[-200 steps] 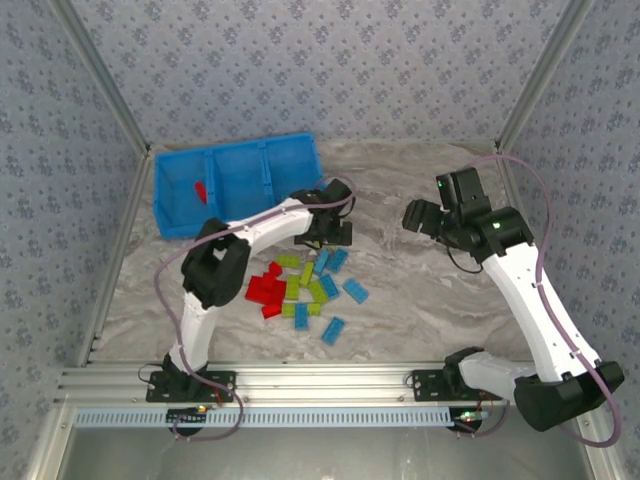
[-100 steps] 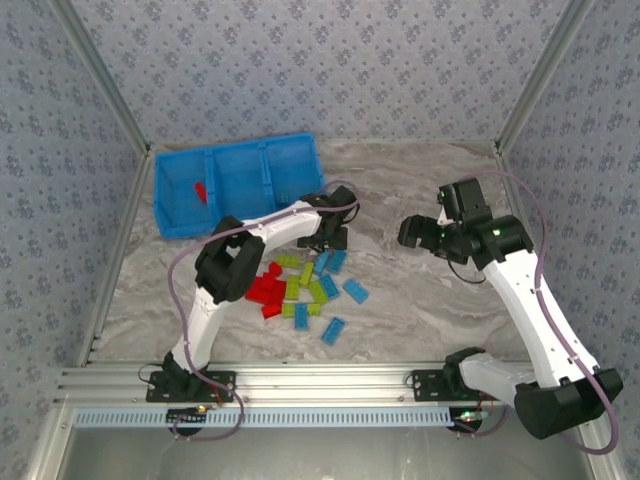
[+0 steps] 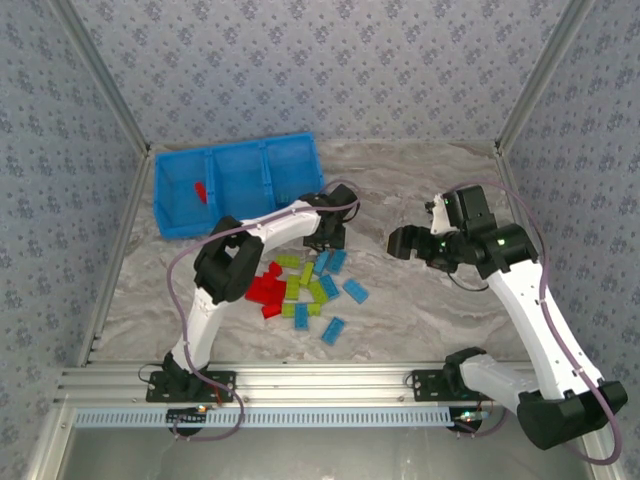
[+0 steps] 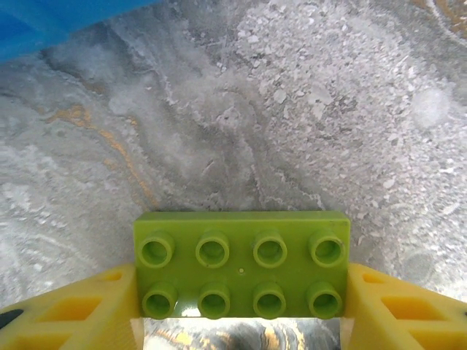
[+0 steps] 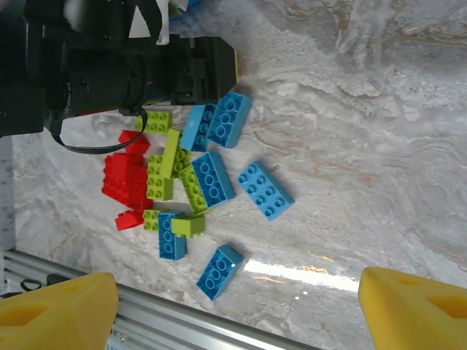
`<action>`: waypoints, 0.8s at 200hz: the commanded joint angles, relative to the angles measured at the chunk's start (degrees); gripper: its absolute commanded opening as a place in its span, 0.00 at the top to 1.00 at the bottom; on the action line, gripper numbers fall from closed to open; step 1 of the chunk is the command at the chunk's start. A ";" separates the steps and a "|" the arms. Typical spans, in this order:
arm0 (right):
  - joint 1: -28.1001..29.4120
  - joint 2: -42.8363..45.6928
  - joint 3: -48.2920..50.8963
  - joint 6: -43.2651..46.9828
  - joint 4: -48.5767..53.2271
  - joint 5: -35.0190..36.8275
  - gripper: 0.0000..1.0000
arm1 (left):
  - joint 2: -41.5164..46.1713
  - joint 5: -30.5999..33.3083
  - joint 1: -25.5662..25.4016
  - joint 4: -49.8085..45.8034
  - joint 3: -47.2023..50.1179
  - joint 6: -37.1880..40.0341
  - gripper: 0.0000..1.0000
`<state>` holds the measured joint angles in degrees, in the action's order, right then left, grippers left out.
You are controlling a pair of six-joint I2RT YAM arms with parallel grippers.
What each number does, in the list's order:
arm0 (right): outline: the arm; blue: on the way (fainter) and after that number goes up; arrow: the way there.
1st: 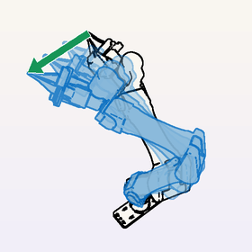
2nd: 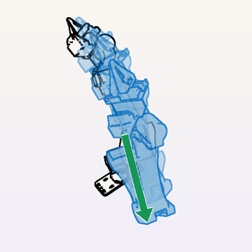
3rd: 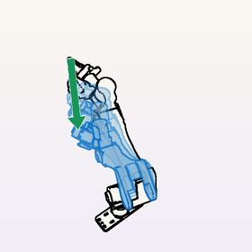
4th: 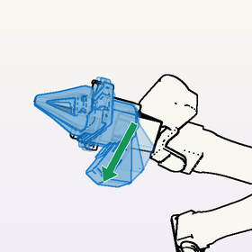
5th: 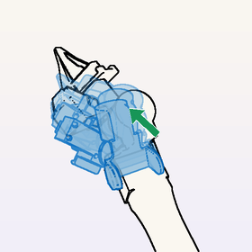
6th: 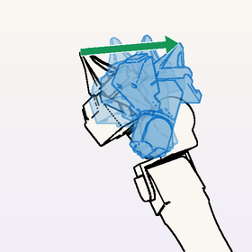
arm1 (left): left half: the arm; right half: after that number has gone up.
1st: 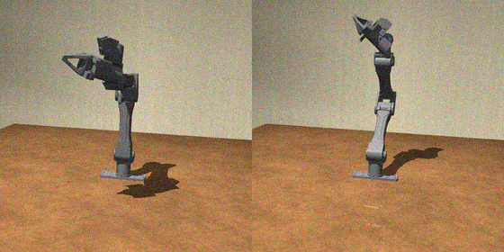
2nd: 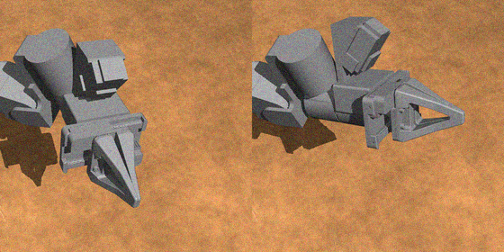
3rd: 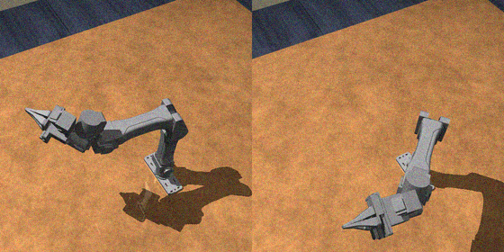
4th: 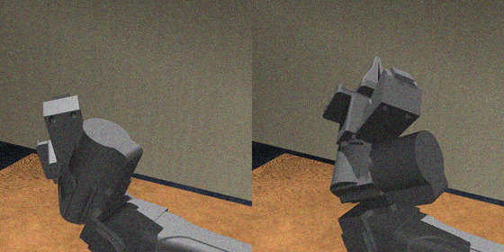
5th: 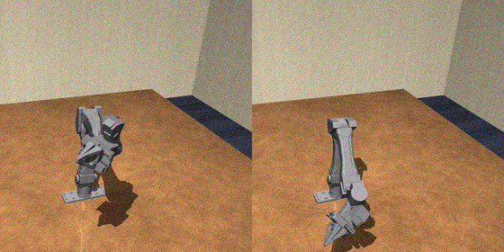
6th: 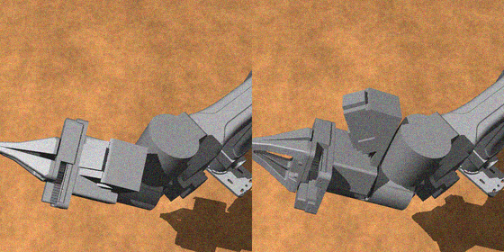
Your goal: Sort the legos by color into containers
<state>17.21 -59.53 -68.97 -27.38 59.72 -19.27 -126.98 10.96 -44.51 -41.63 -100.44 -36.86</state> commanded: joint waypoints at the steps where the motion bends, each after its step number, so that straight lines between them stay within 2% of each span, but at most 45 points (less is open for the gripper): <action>1: -0.19 0.81 0.05 0.31 -0.87 -1.65 0.12 | 10.38 2.52 0.39 -4.12 -0.45 1.26 0.42; 31: -0.24 0.31 -0.03 0.71 -2.52 -0.51 0.12 | 19.85 8.55 4.21 -10.12 -1.48 1.21 0.42; 49: -0.30 -0.84 -0.26 1.03 -3.35 -0.52 0.12 | 23.22 10.37 9.96 -11.66 -1.84 0.68 0.43; 64: -0.20 -2.14 -0.92 1.25 -3.47 -0.88 0.12 | 23.42 9.06 15.86 -11.81 -2.90 0.35 0.43; 85: -0.20 -3.76 -1.90 1.94 -3.68 -1.23 0.12 | 19.00 6.17 22.30 -12.07 -7.89 1.88 0.43; 118: -0.18 -5.14 -3.73 3.35 -2.91 -0.54 0.12 | 6.53 3.51 27.34 -16.63 -23.01 4.15 0.41; 139: -0.23 -5.07 -4.64 3.75 -2.04 -0.15 0.12 | -0.91 1.99 29.93 -21.49 -32.24 2.63 0.35; 160: -0.17 -4.55 -4.84 3.71 -1.53 0.51 0.12 | -3.57 0.56 30.88 -22.40 -36.33 2.80 0.25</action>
<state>17.21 -64.77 -71.92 -25.08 56.60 -19.31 -129.25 14.11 -14.87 -57.98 -130.78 -34.50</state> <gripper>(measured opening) 0.878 0.719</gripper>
